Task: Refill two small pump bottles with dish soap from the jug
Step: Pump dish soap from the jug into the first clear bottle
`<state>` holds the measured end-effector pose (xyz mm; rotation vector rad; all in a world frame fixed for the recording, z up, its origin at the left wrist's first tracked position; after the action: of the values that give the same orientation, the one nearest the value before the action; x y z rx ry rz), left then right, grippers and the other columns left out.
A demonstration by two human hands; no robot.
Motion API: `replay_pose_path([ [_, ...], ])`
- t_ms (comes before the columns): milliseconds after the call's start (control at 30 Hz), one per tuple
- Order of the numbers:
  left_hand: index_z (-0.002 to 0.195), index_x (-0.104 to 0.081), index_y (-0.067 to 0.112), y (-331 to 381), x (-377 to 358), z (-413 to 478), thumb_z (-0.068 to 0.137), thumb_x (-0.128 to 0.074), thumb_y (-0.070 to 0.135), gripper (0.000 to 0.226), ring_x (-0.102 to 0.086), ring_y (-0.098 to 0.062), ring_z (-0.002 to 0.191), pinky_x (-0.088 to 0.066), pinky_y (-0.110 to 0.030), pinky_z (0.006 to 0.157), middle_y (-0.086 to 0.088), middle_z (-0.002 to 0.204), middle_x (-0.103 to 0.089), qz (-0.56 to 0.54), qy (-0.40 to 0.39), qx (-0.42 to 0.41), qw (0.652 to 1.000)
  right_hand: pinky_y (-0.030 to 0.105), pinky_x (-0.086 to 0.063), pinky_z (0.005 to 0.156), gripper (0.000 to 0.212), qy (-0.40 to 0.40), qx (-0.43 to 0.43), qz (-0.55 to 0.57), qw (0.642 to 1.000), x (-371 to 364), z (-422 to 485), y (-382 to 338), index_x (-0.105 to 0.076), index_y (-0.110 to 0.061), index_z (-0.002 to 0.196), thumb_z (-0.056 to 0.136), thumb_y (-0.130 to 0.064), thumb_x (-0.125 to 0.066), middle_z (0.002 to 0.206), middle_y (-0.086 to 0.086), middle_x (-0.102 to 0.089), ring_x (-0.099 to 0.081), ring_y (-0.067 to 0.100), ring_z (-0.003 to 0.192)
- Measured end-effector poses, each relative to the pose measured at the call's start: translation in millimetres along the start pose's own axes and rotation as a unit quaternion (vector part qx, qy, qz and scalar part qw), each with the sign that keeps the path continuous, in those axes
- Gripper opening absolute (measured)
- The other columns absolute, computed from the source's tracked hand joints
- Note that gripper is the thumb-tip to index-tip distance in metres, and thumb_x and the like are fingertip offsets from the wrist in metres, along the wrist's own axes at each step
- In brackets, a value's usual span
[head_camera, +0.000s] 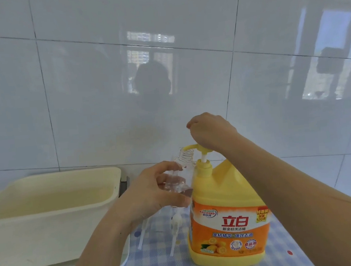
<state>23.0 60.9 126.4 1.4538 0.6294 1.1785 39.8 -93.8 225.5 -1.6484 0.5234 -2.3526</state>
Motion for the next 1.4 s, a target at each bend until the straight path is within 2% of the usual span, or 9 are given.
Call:
replay_pose_path([
  [100,0.116,-0.062,0.037,-1,0,1,0.052,-0.088,0.020,0.071,-0.068,-0.017,0.103,-0.055,-0.044,0.094,0.005,0.109,-0.073,0.007,0.011,-0.011,1.000,0.038,-0.041,0.090,0.042,-0.045,0.047,0.008,0.998,3,-2,-4,-0.058,-0.009,0.117,0.104,-0.027,-0.022,0.119,0.009,-0.059,-0.051,0.031,0.114],
  [167,0.115,-0.062,0.038,0,0,1,0.049,-0.086,0.024,0.072,-0.068,-0.016,0.103,-0.055,-0.043,0.094,0.006,0.110,-0.072,0.009,0.017,-0.016,1.000,0.042,-0.030,0.107,0.059,-0.064,0.044,0.015,0.997,0,0,-3,-0.043,-0.016,0.142,0.103,-0.050,-0.014,0.145,0.007,-0.045,-0.038,0.030,0.134],
  [267,0.118,-0.062,0.035,-1,0,1,0.050,-0.086,0.024,0.073,-0.068,-0.015,0.103,-0.056,-0.041,0.094,0.007,0.111,-0.072,0.010,0.014,-0.022,1.000,0.051,-0.024,0.114,0.068,-0.071,0.030,0.017,0.997,-8,5,0,-0.034,-0.025,0.148,0.097,-0.063,-0.008,0.151,0.005,-0.039,-0.030,0.031,0.140],
  [567,0.118,-0.063,0.032,-6,-1,5,0.054,-0.088,0.020,0.070,-0.068,-0.012,0.103,-0.056,-0.040,0.093,0.008,0.112,-0.072,0.010,0.009,-0.030,0.999,0.055,-0.020,0.114,0.047,-0.086,0.010,-0.015,0.996,-12,2,4,-0.027,-0.028,0.150,0.105,-0.033,-0.012,0.155,0.008,-0.032,-0.025,0.036,0.140],
  [767,0.115,-0.064,0.031,-12,0,7,0.062,-0.089,0.015,0.061,-0.067,-0.013,0.103,-0.059,-0.034,0.086,0.006,0.112,-0.071,0.039,0.005,-0.029,0.999,0.055,-0.033,0.106,0.053,-0.092,-0.042,-0.025,0.995,-24,2,3,-0.025,-0.025,0.149,0.098,-0.021,-0.014,0.144,0.012,-0.043,-0.045,0.038,0.121],
  [833,0.116,-0.063,0.034,-12,0,7,0.062,-0.088,0.014,0.063,-0.067,-0.012,0.103,-0.060,-0.030,0.083,0.008,0.113,-0.070,0.049,0.005,-0.025,0.998,0.052,-0.035,0.104,0.051,-0.101,-0.048,-0.043,0.993,-24,0,2,-0.033,-0.024,0.145,0.097,-0.021,-0.017,0.140,0.008,-0.047,-0.047,0.033,0.110],
  [1133,0.109,-0.065,0.033,-12,-1,7,0.063,-0.087,0.009,0.057,-0.067,-0.013,0.100,-0.061,-0.032,0.080,0.010,0.108,-0.071,0.072,-0.002,-0.013,0.997,0.041,-0.036,0.095,0.034,-0.116,-0.053,-0.096,0.987,-20,-17,-2,-0.055,-0.016,0.113,0.095,-0.027,-0.028,0.126,0.006,-0.055,-0.051,0.029,0.113],
  [1233,0.111,-0.064,0.032,-12,-2,7,0.064,-0.086,0.007,0.058,-0.066,-0.012,0.101,-0.060,-0.023,0.073,0.010,0.109,-0.070,0.073,-0.001,-0.015,0.997,0.038,-0.037,0.083,0.018,-0.108,-0.053,-0.089,0.989,-20,-17,-3,-0.045,-0.016,0.078,0.088,-0.021,-0.030,0.100,0.005,-0.053,-0.051,0.027,0.093],
  [1400,0.111,-0.062,0.034,-11,-3,7,0.064,-0.086,0.008,0.059,-0.065,-0.009,0.101,-0.059,-0.024,0.076,0.012,0.110,-0.069,0.065,0.002,-0.015,0.998,0.034,-0.034,0.069,0.016,-0.098,-0.057,-0.071,0.991,-18,-21,-4,-0.035,-0.016,0.067,0.082,-0.012,-0.033,0.077,0.002,-0.042,-0.041,0.022,0.070],
])
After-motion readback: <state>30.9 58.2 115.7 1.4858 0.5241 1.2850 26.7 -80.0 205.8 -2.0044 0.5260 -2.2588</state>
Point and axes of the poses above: each hand's wrist, its own z-axis towards the middle knuckle, its own x-axis out of the back of the hand, y = z × x, the point moved 1 cm from there along z, towards the middle knuckle
